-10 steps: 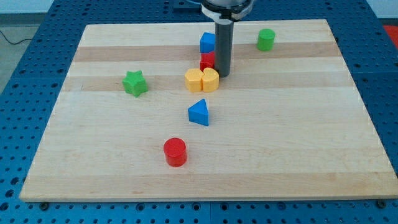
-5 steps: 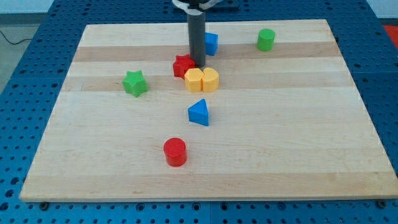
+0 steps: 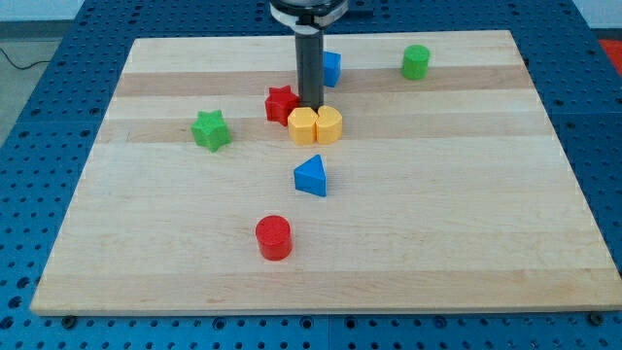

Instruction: Place red star to the top left corner of the board

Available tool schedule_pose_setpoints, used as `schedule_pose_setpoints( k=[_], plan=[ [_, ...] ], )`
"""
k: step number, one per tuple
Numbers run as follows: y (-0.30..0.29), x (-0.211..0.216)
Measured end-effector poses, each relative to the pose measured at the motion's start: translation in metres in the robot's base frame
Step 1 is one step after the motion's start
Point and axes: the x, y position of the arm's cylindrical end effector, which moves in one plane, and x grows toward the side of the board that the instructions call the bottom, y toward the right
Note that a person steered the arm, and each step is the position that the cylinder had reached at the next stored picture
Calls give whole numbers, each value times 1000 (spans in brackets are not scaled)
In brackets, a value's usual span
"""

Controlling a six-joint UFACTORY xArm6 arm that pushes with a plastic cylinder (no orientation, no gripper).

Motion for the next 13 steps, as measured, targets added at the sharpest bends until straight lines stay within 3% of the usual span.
schedule_pose_setpoints(
  k=[1, 3, 6, 9, 13],
  plan=[
    [-43, 0],
    [-142, -43],
    [-117, -18],
    [-228, -23],
    [-196, -23]
  ],
)
